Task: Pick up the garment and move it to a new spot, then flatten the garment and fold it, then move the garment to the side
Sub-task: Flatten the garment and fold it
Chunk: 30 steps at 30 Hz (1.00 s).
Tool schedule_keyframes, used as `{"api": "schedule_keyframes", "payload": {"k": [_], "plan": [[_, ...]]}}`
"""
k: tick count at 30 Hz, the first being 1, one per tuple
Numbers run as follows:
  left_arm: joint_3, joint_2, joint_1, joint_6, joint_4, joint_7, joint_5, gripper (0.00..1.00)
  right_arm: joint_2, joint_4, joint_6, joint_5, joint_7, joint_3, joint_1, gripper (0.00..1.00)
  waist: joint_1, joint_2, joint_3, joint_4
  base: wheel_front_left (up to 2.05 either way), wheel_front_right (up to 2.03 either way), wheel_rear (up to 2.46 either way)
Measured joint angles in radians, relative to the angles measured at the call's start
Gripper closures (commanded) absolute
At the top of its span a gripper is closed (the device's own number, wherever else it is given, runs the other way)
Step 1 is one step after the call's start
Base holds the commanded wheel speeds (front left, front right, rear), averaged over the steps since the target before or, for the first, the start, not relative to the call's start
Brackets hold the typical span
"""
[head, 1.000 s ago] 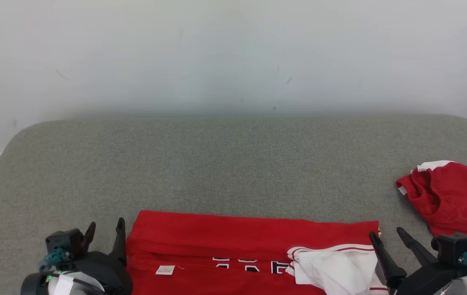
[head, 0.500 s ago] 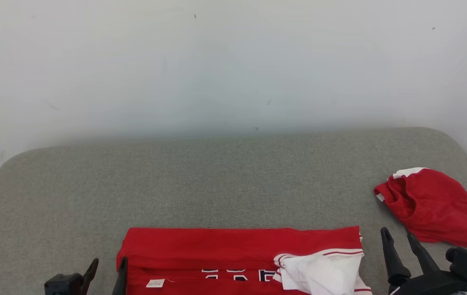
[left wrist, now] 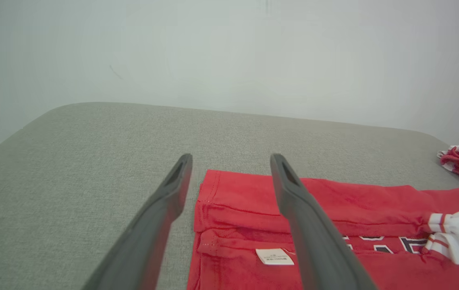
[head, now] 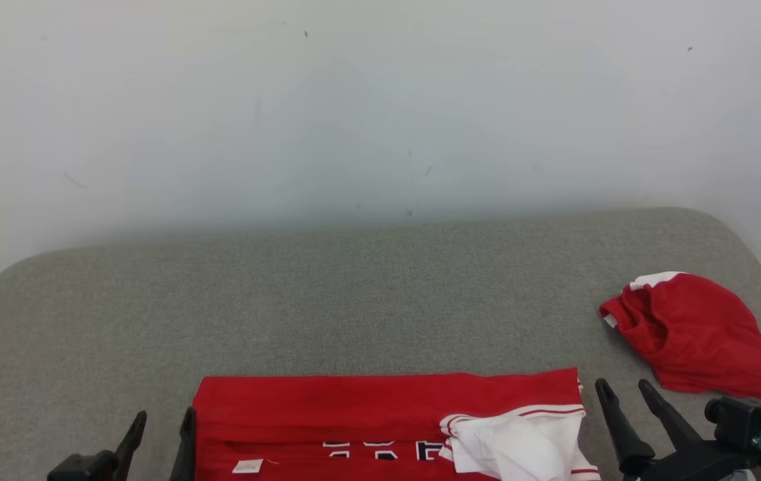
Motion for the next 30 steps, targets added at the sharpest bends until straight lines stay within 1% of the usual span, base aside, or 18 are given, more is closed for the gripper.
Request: {"api": "schedule_keyframes", "payload": {"k": [3,5,6,9,12,27,30], "plan": [[0.015,0.001,0.0,0.0,-0.03,0.005,0.01,0.0,-0.026,-0.008,0.033,0.003,0.036,0.017,-0.003,0.0,0.0,0.0,0.004,-0.002,0.0,0.0,0.0],[0.021,0.0,0.001,0.0,-0.043,0.011,0.015,0.0,-0.037,-0.02,0.045,0.005,0.054,0.028,-0.004,0.0,0.0,0.0001,0.007,-0.004,0.0,0.0,0.0],[0.027,0.0,0.003,0.0,-0.05,0.017,0.018,0.0,-0.046,-0.024,0.057,0.007,0.066,0.035,-0.004,0.0,0.0,0.0,0.009,-0.004,0.0,0.0,0.0],[0.044,0.002,0.019,0.0,-0.069,0.032,0.037,0.0,-0.065,-0.028,0.079,0.013,0.089,0.041,-0.005,0.0,0.0,0.0,0.014,-0.006,0.0,0.0,0.0],[0.051,0.0,0.022,0.0,-0.084,0.047,0.051,0.0,-0.077,-0.031,0.092,0.02,0.102,0.039,-0.006,0.0,0.0001,0.0,0.019,-0.008,0.0,0.0,0.0],[0.108,-0.012,0.045,0.0,-0.16,0.117,0.097,0.0,-0.078,-0.041,0.09,0.022,0.129,0.036,-0.007,0.0,0.0,0.0001,0.036,-0.013,0.0,0.0,0.0],[0.111,-0.021,0.045,0.0,-0.176,0.131,0.113,0.0,-0.078,-0.041,0.082,0.022,0.139,0.036,-0.007,0.0,0.0001,0.0,0.038,-0.012,0.0,0.0,0.0]]}}
